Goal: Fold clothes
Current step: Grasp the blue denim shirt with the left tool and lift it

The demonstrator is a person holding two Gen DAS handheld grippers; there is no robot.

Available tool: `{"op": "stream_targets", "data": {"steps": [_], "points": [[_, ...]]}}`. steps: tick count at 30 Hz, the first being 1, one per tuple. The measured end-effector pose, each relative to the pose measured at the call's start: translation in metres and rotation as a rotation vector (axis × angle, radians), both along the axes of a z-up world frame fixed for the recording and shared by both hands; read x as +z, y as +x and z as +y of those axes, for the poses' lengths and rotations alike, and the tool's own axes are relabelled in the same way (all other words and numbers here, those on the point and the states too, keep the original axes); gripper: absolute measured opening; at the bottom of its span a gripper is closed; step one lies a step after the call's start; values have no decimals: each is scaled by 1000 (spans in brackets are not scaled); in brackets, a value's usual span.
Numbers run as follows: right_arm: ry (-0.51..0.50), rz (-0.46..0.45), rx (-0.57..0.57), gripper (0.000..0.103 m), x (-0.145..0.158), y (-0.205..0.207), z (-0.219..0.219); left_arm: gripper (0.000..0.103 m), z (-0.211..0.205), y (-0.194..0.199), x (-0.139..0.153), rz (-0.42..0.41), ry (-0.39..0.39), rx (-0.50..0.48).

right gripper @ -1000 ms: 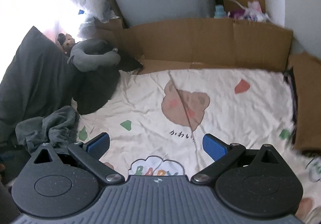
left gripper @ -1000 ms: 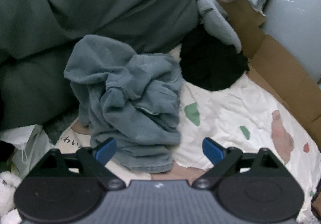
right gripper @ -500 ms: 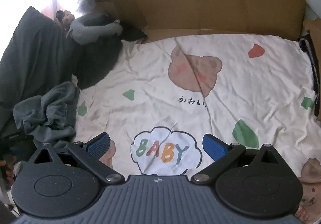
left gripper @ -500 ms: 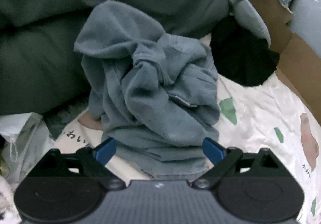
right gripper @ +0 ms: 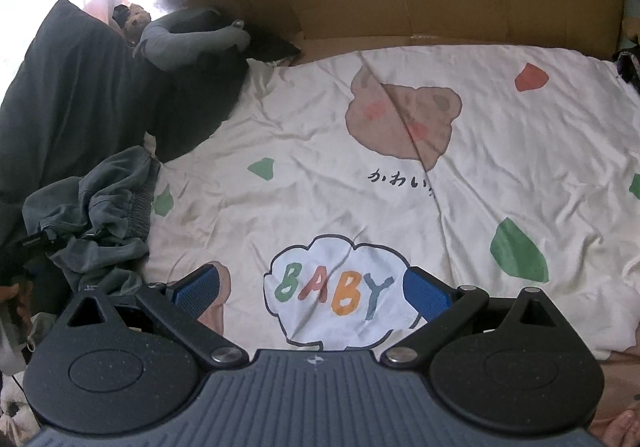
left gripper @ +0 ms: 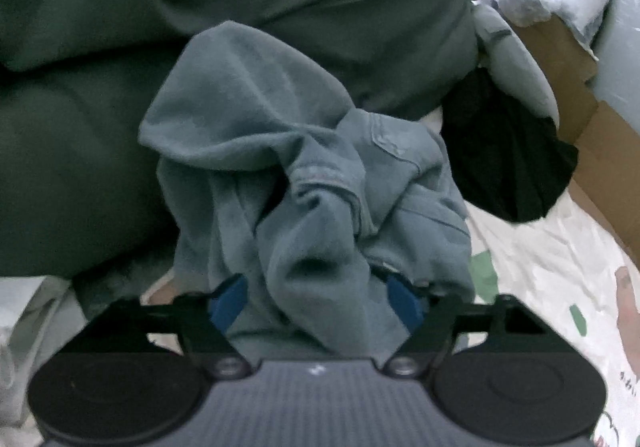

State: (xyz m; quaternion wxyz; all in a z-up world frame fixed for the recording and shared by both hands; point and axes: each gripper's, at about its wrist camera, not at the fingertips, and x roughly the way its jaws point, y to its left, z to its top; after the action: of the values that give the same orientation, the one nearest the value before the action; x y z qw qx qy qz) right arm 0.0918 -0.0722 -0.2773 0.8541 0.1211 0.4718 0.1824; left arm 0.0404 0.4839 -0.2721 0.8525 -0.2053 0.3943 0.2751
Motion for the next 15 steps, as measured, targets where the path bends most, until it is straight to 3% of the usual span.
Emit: {"op": "stream_targets", "data": {"steps": [4, 7, 15], "points": [[-5, 9, -9, 100, -4, 2, 3, 10, 7, 5, -1, -9, -19, 19], [-13, 7, -6, 100, -5, 3, 7, 5, -1, 4, 8, -30, -13, -26], [9, 13, -4, 100, -5, 3, 12, 3, -25, 2, 30, -78, 1, -144]]}}
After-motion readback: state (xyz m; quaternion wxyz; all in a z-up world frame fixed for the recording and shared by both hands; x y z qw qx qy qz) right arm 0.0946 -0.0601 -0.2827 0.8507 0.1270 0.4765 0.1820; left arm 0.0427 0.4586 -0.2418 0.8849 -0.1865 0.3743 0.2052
